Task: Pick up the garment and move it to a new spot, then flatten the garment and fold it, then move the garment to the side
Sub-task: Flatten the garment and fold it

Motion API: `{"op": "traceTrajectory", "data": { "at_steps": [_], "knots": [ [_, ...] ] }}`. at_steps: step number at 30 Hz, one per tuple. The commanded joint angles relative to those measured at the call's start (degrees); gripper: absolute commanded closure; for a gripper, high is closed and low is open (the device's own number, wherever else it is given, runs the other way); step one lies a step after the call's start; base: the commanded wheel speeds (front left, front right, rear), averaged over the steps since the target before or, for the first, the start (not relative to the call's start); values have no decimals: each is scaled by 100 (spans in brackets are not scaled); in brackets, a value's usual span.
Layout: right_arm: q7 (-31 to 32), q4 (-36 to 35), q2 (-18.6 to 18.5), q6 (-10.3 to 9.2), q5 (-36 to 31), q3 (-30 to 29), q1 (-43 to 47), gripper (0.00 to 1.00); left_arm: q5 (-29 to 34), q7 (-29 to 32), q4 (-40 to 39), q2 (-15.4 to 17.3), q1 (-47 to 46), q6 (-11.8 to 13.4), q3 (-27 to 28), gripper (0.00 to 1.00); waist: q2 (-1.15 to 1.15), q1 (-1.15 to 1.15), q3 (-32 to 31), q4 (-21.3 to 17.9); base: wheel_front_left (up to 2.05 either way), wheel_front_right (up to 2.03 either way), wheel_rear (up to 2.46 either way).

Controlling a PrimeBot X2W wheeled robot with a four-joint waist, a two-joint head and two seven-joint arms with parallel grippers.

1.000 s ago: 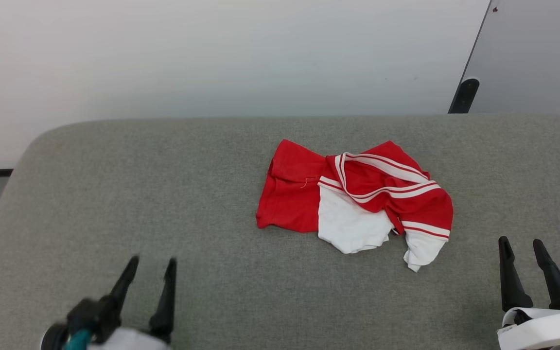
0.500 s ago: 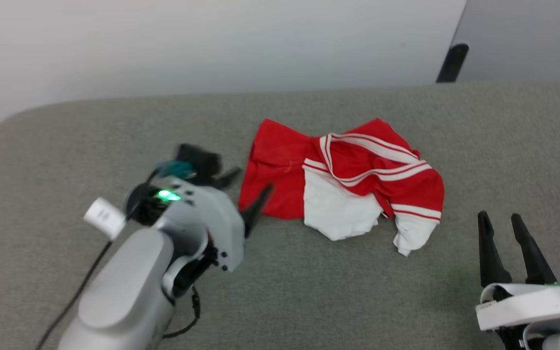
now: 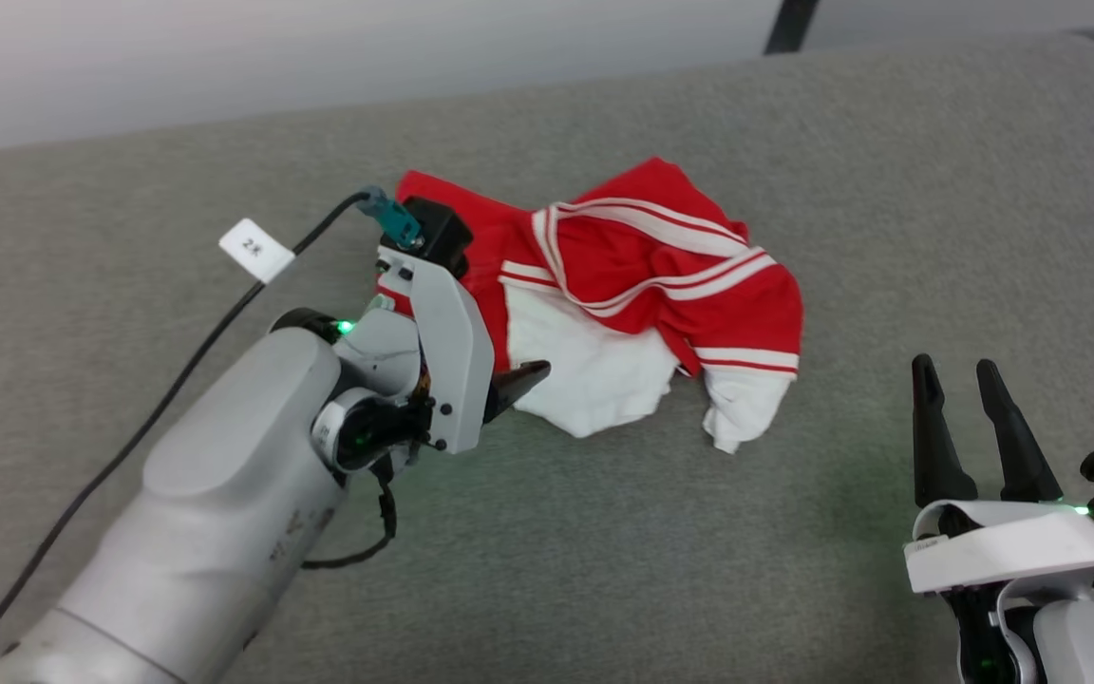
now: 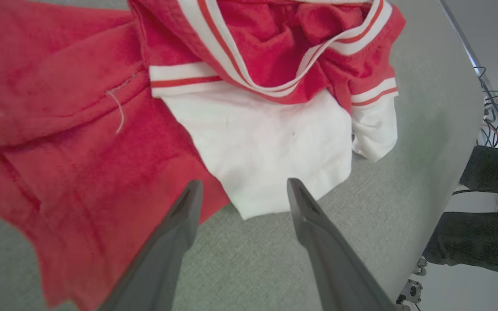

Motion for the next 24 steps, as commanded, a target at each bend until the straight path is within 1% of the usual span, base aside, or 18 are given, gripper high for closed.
{"op": "traceTrajectory", "data": {
  "at_steps": [1,6,10,17,18,19,21,22,23,24],
  "knots": [
    [-2,-9,19,-6,10,3,-86,0,-22,-17,69,5,-101,5,-36,0,0,0,252,-268,0,0,0],
    [-2,-28,50,-6,11,-33,-176,0,-217,-142,550,48,-317,5,-246,0,0,0,349,-421,0,0,0],
    [-2,-35,77,-6,-4,-77,-160,0,-559,-206,740,46,-360,4,-309,0,0,0,363,-460,0,0,0],
    [-2,-15,111,-6,-47,-73,-206,0,-920,-429,571,100,-488,5,-585,0,0,0,364,-426,0,0,0],
    [-2,-13,115,-6,-42,-62,-217,0,-940,-477,557,104,-506,5,-642,5,0,0,359,-416,0,0,0],
    [-2,-10,118,-6,-44,-51,-217,0,-970,-512,548,100,-520,4,-692,27,0,0,354,-408,0,0,0],
    [-2,-3,123,-6,-48,-26,-231,0,-971,-615,532,117,-579,4,-794,54,0,0,350,-398,0,0,0],
    [-2,-3,123,-6,-47,-15,-243,0,-980,-659,547,122,-605,4,-842,74,0,0,349,-394,0,0,0],
    [-2,-2,124,-6,-46,-6,-252,0,-1001,-709,566,122,-626,4,-884,100,0,0,345,-391,0,0,0],
    [-2,0,126,-6,-45,-1,-253,0,-1020,-757,590,120,-646,4,-923,100,0,0,336,-387,0,0,0]
  ]
}}
